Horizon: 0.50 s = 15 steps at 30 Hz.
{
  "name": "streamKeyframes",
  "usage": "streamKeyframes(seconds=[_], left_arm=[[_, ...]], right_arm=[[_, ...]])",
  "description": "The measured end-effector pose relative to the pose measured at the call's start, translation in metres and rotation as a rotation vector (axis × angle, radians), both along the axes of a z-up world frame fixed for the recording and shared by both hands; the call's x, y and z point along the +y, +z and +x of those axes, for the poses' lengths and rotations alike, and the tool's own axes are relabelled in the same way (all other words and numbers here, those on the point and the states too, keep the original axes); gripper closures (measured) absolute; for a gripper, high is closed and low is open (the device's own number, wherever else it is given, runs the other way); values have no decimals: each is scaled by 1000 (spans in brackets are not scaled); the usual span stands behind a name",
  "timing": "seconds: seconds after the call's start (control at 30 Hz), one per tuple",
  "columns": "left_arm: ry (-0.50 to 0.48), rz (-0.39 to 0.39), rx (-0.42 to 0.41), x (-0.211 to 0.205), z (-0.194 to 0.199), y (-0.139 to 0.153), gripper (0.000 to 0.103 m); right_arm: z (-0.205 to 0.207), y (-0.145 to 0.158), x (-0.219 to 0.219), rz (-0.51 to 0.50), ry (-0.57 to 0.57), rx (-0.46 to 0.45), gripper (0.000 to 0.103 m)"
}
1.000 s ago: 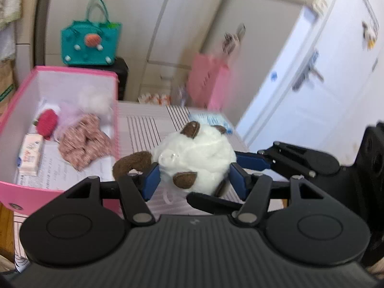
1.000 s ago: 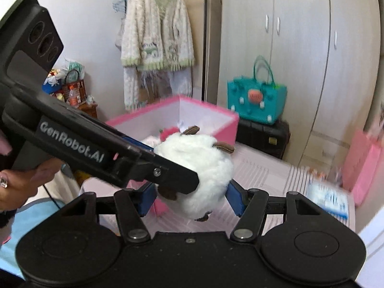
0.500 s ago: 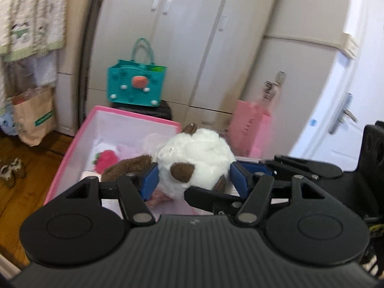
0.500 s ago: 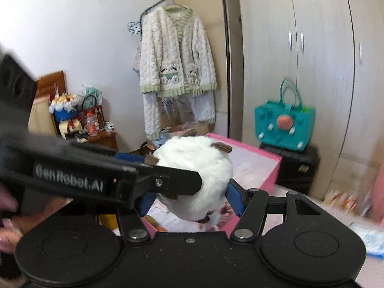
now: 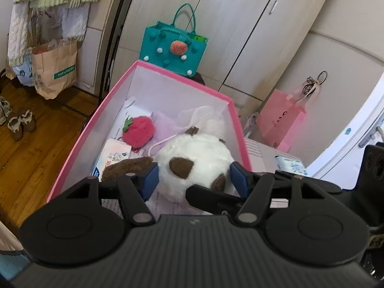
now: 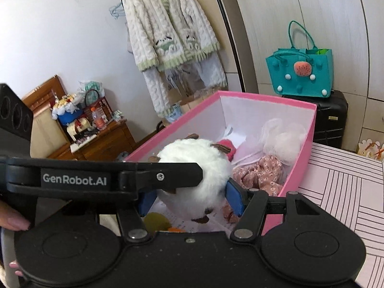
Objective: Organize soft objects
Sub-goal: 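Carry the plush cat in both grippers over the pink box and lower it, then open both grippers releasing the plush cat into the box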
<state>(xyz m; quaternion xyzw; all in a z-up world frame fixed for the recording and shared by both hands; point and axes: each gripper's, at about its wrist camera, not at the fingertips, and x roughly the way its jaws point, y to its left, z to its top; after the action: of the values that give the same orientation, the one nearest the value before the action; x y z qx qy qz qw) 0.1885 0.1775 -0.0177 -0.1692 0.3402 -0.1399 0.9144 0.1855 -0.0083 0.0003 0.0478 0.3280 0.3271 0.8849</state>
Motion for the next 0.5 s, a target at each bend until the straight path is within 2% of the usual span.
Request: streamKeyframes(seconds=[0.1, 0.33, 0.5], left_arm=[[6, 26, 3, -1, 7, -7, 40], [26, 99, -24, -2, 7, -8, 42], [63, 67, -82, 8, -10, 4, 42]], right_arm=[[10, -5, 4, -13, 9, 5, 36], [14, -10, 14, -118, -6, -60, 34], [0, -4, 8, -133, -21, -94, 32]])
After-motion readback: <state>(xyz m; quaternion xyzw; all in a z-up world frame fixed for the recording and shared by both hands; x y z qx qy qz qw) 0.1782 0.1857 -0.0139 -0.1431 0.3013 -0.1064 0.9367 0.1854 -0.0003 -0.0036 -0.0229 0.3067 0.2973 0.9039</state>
